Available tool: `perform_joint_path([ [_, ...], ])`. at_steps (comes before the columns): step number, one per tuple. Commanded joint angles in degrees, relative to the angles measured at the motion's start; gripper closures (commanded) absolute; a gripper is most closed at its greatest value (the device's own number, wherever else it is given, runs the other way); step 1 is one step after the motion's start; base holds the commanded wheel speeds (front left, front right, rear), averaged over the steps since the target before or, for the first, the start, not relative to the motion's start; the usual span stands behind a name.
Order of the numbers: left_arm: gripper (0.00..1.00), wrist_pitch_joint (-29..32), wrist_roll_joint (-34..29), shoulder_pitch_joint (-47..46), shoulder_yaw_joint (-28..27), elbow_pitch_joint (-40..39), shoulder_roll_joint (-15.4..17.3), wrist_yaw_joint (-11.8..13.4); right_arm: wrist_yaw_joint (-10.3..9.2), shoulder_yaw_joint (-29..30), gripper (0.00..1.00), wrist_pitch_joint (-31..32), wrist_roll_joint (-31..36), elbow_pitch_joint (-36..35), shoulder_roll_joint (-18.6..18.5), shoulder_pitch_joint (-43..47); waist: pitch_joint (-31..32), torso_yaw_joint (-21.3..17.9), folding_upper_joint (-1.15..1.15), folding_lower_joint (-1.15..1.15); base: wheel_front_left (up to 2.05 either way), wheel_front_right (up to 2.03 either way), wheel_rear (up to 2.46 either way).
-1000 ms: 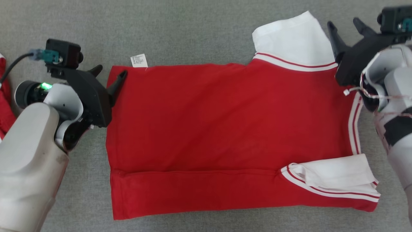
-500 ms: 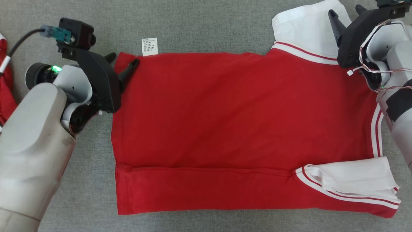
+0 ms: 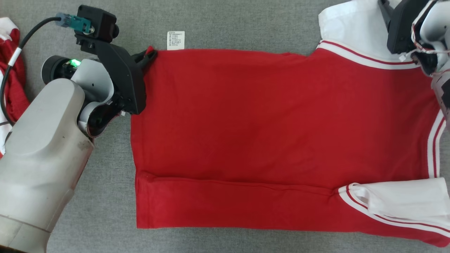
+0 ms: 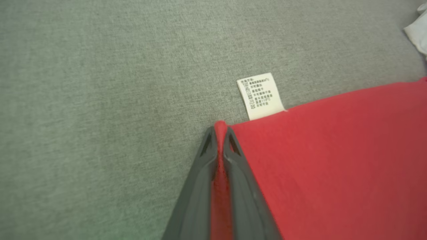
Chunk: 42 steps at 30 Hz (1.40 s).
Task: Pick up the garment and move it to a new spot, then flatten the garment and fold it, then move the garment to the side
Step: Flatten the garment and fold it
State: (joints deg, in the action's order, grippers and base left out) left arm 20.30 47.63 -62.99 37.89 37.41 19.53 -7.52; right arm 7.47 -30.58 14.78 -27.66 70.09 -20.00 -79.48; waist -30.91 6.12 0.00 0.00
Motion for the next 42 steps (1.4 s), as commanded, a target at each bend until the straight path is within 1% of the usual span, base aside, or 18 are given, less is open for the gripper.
perform_joint_path([
  [1, 1.00, -0.2, 0.3, -0.1, 1.1, 0.1, -0.5, 0.1, 0.03, -0.5, 0.06, 1.4, 0.1, 0.7, 0.0, -1.0, -0.8, 0.6, 0.00, 0.00, 0.00, 0.00, 0.00],
  [2, 1.00, -0.3, 0.3, -0.2, 1.4, 0.0, -0.6, 0.1, 0.03, -0.4, 0.41, 2.1, -0.3, 1.0, 0.1, -1.3, -0.8, 0.6, 0.00, 0.00, 0.00, 0.00, 0.00],
  [3, 1.00, -0.4, 0.5, -0.3, 1.7, 0.0, -0.6, 0.1, 0.03, -0.6, 0.68, 2.7, -0.3, 1.4, 0.1, -1.5, -0.9, 0.7, 0.00, 0.00, 0.00, 0.00, 0.00],
  [4, 1.00, -0.4, 0.5, -0.3, 1.7, 0.0, -0.6, 0.1, 0.03, -0.6, 0.68, 2.7, -0.3, 1.4, 0.1, -1.5, -0.9, 0.7, 0.00, 0.00, 0.00, 0.00, 0.00],
  [5, 1.00, -0.6, 0.6, -0.4, 1.8, 0.0, -0.7, 0.1, 0.03, -0.6, 1.00, 3.3, -0.3, 1.7, 0.0, -1.8, -0.9, 0.7, 0.00, 0.00, 0.00, 0.00, 0.00],
  [10, 1.00, -1.9, 1.1, -0.8, 1.9, 1.1, 0.0, 0.1, 0.03, 0.5, 1.00, 1.9, -1.3, 2.2, 0.8, -2.8, -0.4, -0.5, 0.00, 0.00, 0.00, 0.00, 0.00],
  [16, 1.00, -5.2, 0.8, 0.1, 1.1, 3.0, 1.2, 0.2, 0.03, 0.4, 1.00, -5.1, -2.9, -0.3, 1.6, -1.6, 1.9, -2.9, 0.00, 0.00, 0.00, 0.00, 0.00],
  [20, 1.00, -7.9, 0.8, 1.2, 0.4, 4.0, 1.8, 0.6, 0.03, -0.9, 1.00, -10.2, -5.0, -4.3, 1.3, 1.5, 4.3, -4.4, 0.00, 0.00, 0.00, 0.00, 0.00],
  [27, 1.00, -10.7, 1.2, 4.8, -0.1, 4.6, 3.7, 1.2, 0.03, -5.3, 1.00, -17.2, -10.5, -13.2, -0.8, 9.7, 7.9, -7.1, 0.00, 0.00, 0.00, 0.00, 0.00],
  [34, 1.00, -13.2, 0.8, 9.1, 0.2, 2.9, 4.7, 2.0, 0.03, -9.9, 1.00, -23.8, -14.6, -23.0, -4.1, 19.2, 10.6, -8.9, 0.00, 0.00, 0.00, 0.00, 0.00],
  [37, 1.00, -14.3, 0.5, 10.8, 0.3, 1.6, 5.6, 2.5, 0.03, -10.8, 1.00, -26.4, -15.9, -27.1, -5.5, 23.6, 11.4, -9.4, 0.00, 0.00, 0.00, 0.00, 0.00],
  [42, 1.00, -16.1, -0.2, 14.3, 0.7, -0.9, 6.9, 3.4, 0.03, -9.8, 1.00, -29.0, -16.1, -32.2, -7.4, 30.9, 13.1, -10.2, 0.00, 0.00, 0.00, 0.00, 0.00],
])
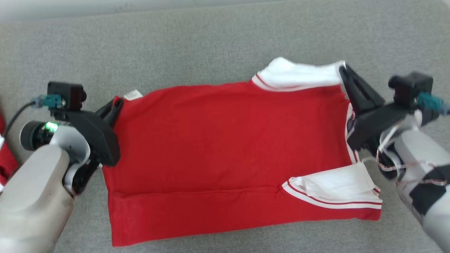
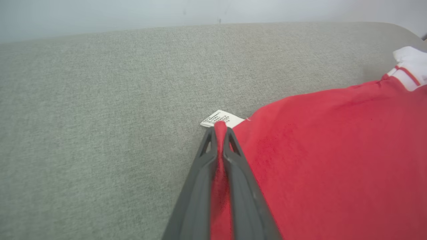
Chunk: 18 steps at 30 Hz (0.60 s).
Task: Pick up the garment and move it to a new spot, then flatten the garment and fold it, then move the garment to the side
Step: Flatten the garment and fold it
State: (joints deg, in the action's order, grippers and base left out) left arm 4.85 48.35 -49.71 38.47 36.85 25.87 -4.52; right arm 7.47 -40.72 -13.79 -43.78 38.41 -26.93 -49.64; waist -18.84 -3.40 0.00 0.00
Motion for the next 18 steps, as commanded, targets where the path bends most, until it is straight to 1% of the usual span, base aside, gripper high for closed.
perform_joint_path([
  [1, 1.00, -1.0, -1.0, 1.7, 0.2, -0.8, 0.9, 0.5, 0.03, 0.9, 1.00, -0.7, 0.0, -1.4, -0.5, 2.5, 1.4, -0.8, 0.00, 0.00, 0.00, 0.00, 0.00],
  [5, 1.00, -3.4, -1.1, 5.1, -0.2, -3.6, 2.1, 1.7, 0.03, 3.9, 1.00, -1.3, 0.1, -5.9, -0.9, 8.8, 2.8, -1.2, 0.00, 0.00, 0.00, 0.00, 0.00],
  [6, 1.00, -3.4, -1.1, 5.1, -0.2, -3.6, 2.1, 1.7, 0.03, 3.9, 1.00, -1.3, 0.1, -5.9, -0.9, 8.8, 2.8, -1.2, 0.00, 0.00, 0.00, 0.00, 0.00],
  [8, 1.00, -5.0, -1.5, 7.1, -0.3, -5.5, 3.0, 2.5, 0.03, 5.5, 1.00, -1.4, 0.9, -8.1, -0.9, 11.8, 3.4, -1.4, 0.00, 0.00, 0.00, 0.00, 0.00],
  [10, 1.00, -6.5, -1.4, 9.4, -0.3, -7.6, 3.3, 3.3, 0.03, 8.2, 1.00, -1.4, 1.2, -10.5, -0.5, 15.1, 4.1, -1.3, 0.00, 0.00, 0.00, 0.00, 0.00],
  [11, 1.00, -8.0, -1.1, 12.0, -0.5, -10.0, 3.8, 4.2, 0.03, 11.2, 1.00, -1.4, 1.9, -12.9, -0.1, 18.7, 4.6, -1.1, 0.00, 0.00, 0.00, 0.00, 0.00],
  [18, 1.00, -13.3, -1.3, 19.5, -1.3, -17.3, 4.4, 7.8, 0.03, 20.9, 1.00, -1.4, 5.2, -21.8, 1.6, 31.2, 5.5, 0.3, 0.00, 0.00, 0.00, 0.00, 0.00],
])
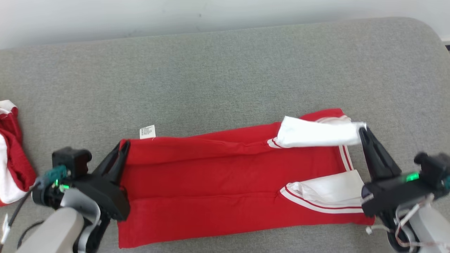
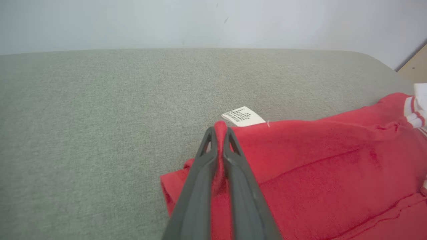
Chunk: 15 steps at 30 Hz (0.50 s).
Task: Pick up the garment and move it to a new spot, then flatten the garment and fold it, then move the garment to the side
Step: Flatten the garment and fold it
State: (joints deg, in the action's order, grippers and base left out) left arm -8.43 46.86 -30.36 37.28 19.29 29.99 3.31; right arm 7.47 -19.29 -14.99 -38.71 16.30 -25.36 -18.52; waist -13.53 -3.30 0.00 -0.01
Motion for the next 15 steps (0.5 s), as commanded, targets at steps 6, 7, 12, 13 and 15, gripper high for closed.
perform_joint_path([
  [6, 1.00, -3.4, 0.6, 5.1, -0.7, -2.7, -0.5, 2.4, 0.03, 4.2, 1.00, 0.5, 2.7, -2.7, 2.1, 8.5, 0.9, 1.1, 0.00, 0.01, 0.00, 0.00, 0.00],
  [7, 0.62, -3.9, 0.6, 5.7, -0.9, -3.1, -0.8, 2.7, 0.03, 4.8, 1.00, 0.5, 3.3, -2.9, 2.4, 9.3, 1.0, 1.1, 0.00, 0.01, 0.00, 0.00, 0.00],
  [12, 0.00, -6.1, -0.2, 8.8, -3.2, -3.7, -1.3, 3.7, 0.03, 7.5, 0.00, 1.1, 4.1, -3.8, 4.1, 12.0, 1.9, 1.3, 0.00, 0.01, 0.00, 0.00, 0.00],
  [13, 0.00, -6.4, -0.5, 9.4, -4.0, -3.8, -1.5, 3.8, 0.03, 7.8, 0.00, 1.3, 4.1, -4.0, 4.3, 12.3, 2.1, 1.4, 0.00, 0.01, 0.00, 0.00, 0.00],
  [15, 0.00, -6.7, -0.8, 10.7, -6.4, -4.3, -2.4, 4.2, 0.03, 8.7, 0.00, 1.8, 3.8, -4.4, 4.5, 12.7, 2.4, 1.5, 0.00, 0.01, 0.00, 0.00, 0.00],
])
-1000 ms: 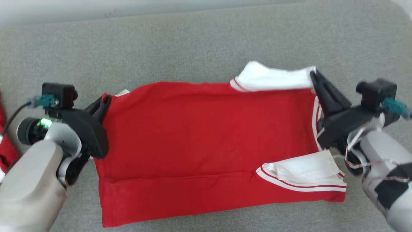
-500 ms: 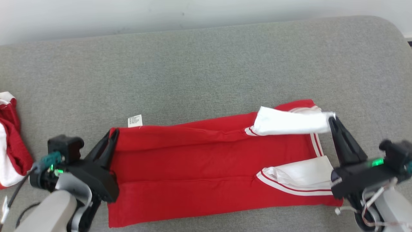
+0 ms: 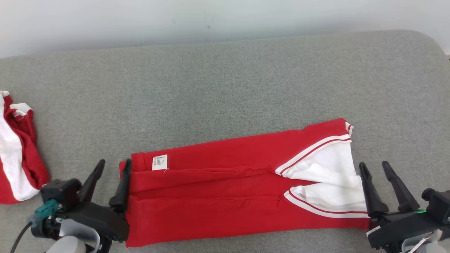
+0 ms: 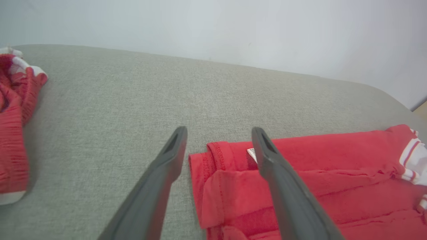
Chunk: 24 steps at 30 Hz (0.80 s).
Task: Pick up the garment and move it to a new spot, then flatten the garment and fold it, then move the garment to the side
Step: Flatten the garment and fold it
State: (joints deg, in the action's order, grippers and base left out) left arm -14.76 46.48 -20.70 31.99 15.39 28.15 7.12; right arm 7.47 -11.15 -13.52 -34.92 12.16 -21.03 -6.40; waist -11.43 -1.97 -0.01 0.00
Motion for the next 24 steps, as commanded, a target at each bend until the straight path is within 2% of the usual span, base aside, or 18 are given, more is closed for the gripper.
perform_joint_path([
  [1, 0.00, -0.4, -1.7, 1.3, -3.0, -1.2, -0.9, 0.6, 0.03, 1.0, 0.00, 0.7, -0.3, -0.3, 0.2, 0.6, 0.4, 0.3, 0.01, 0.00, 0.00, 0.00, 0.00],
  [6, 0.00, -0.4, -10.5, 6.0, -14.3, -6.7, -5.4, 1.5, 0.03, 2.5, 0.00, 3.8, -0.2, 2.0, -0.4, -1.6, 0.4, 1.2, 0.01, 0.00, 0.00, 0.00, 0.00],
  [11, 0.00, -0.4, -19.7, 11.0, -23.2, -10.2, -11.1, -0.2, 0.03, 2.3, 0.00, 7.2, 1.4, 6.9, -0.8, -4.7, 0.1, 2.5, 0.01, 0.00, 0.00, 0.00, 0.00],
  [16, 0.00, -0.4, -27.2, 14.1, -28.6, -11.6, -16.1, -3.1, 0.03, 0.6, 0.00, 10.1, 2.1, 13.1, -0.9, -7.6, -0.2, 4.0, 0.01, 0.00, 0.00, 0.00, 0.00],
  [17, 0.00, -0.4, -27.2, 14.1, -28.6, -11.6, -16.1, -3.1, 0.03, 0.6, 0.00, 10.1, 2.1, 13.1, -0.9, -7.6, -0.2, 4.0, 0.01, 0.00, 0.00, 0.00, 0.00],
  [24, 0.00, -0.4, -34.1, 16.5, -34.9, -11.5, -21.5, -6.5, 0.03, -3.0, 0.00, 12.7, 0.9, 21.2, -0.8, -10.5, -0.4, 5.3, 0.01, 0.00, 0.00, 0.00, 0.00],
])
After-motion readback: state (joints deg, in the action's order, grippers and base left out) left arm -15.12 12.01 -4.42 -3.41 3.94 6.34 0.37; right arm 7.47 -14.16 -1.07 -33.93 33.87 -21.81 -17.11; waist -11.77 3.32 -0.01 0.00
